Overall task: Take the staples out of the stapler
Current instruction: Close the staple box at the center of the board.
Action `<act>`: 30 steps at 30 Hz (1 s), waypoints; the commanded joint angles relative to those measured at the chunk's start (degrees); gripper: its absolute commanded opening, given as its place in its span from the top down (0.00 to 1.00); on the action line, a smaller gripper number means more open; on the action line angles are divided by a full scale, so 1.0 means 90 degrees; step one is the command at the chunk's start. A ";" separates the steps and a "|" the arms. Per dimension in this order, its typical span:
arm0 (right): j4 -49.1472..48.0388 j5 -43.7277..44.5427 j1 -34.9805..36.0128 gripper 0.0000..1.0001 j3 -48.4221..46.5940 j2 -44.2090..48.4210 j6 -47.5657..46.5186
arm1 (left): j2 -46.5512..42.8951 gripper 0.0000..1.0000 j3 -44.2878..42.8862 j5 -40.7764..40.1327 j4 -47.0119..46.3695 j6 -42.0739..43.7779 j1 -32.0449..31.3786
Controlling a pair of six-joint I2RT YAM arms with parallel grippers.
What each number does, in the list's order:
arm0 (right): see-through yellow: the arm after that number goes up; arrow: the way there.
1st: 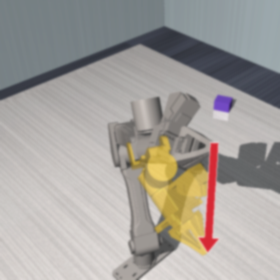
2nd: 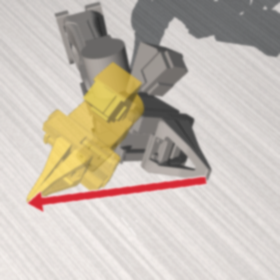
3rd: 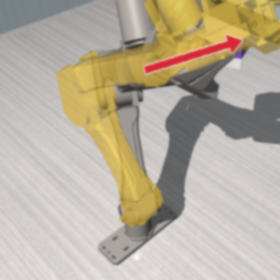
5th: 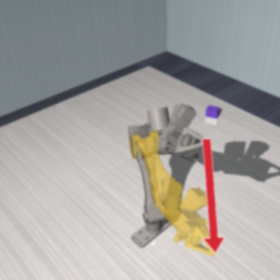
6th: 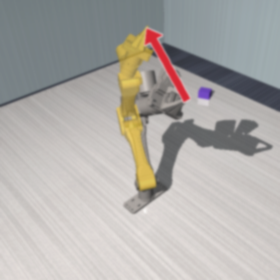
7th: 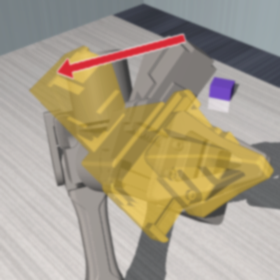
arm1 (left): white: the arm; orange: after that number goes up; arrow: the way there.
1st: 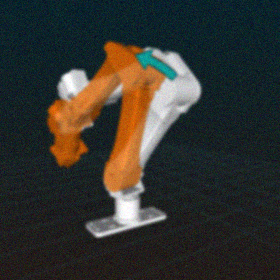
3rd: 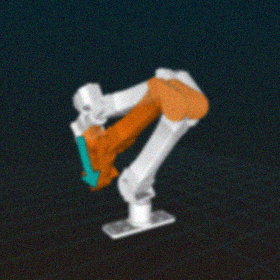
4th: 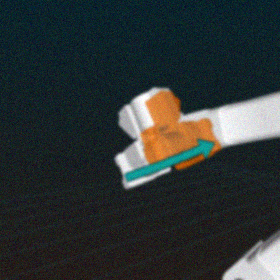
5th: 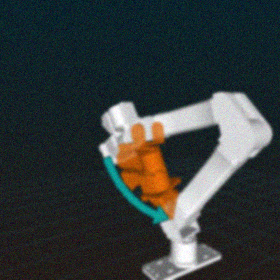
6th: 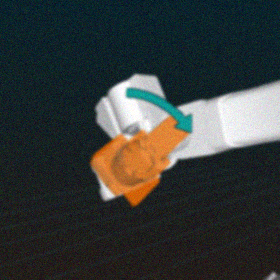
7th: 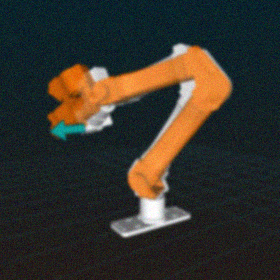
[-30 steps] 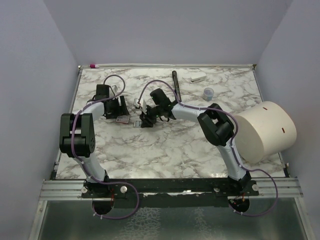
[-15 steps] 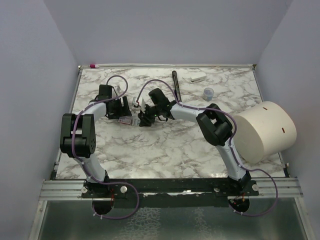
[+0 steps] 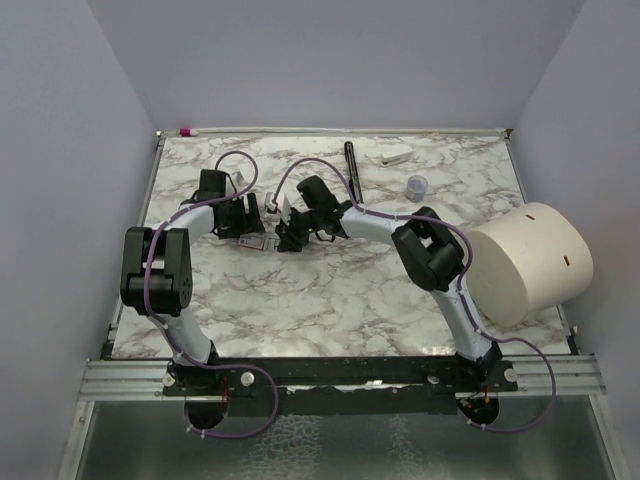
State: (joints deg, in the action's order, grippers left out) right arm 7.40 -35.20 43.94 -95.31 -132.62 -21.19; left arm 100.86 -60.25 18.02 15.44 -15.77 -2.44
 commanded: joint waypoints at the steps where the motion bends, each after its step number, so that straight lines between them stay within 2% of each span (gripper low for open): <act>1: 0.0123 0.0210 0.0049 0.61 -0.0062 -0.0301 0.0060 | -0.0056 0.26 0.0140 0.0198 0.0247 -0.0027 -0.0077; 17: 0.0121 0.0836 0.0049 0.62 -0.0047 -0.0323 0.0540 | -0.0079 0.26 0.0141 0.0132 0.0295 0.0006 -0.0130; 30: -0.0295 0.0730 0.0116 0.61 0.0111 -0.0355 0.1010 | -0.0066 0.26 0.0280 0.0535 0.0093 -0.0211 -0.0199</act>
State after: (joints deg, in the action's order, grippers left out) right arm 5.28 -30.81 44.29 -95.50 -132.81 -13.58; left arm 100.44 -59.35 19.22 14.68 -16.34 -3.29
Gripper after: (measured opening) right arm 0.383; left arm 0.740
